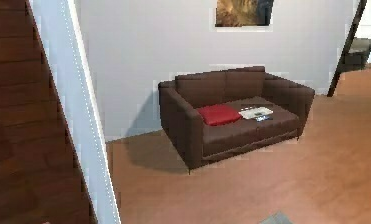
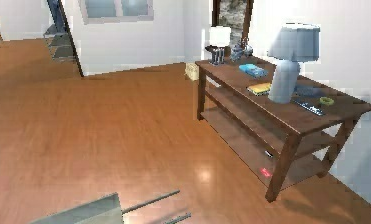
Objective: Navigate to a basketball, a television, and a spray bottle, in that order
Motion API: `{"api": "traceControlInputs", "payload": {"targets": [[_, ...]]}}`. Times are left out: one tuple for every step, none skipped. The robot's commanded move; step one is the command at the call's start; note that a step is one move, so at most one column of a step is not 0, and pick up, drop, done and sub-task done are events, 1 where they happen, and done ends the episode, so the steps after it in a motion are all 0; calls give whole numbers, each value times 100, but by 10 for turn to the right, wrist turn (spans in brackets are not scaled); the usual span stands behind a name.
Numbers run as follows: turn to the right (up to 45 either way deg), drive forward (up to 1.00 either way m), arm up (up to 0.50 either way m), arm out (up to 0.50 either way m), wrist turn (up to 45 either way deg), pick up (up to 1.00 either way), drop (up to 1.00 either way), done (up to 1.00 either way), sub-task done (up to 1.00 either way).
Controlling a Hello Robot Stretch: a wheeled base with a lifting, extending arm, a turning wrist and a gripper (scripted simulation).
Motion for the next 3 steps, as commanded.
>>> {"api": "traceControlInputs", "payload": {"targets": [[0, 80, 0, 0, 0, 0, 0, 0, 0], [330, 0, 0, 0, 0, 0, 0, 0, 0], [30, 0, 0, 0, 0, 0, 0, 0, 0]]}}
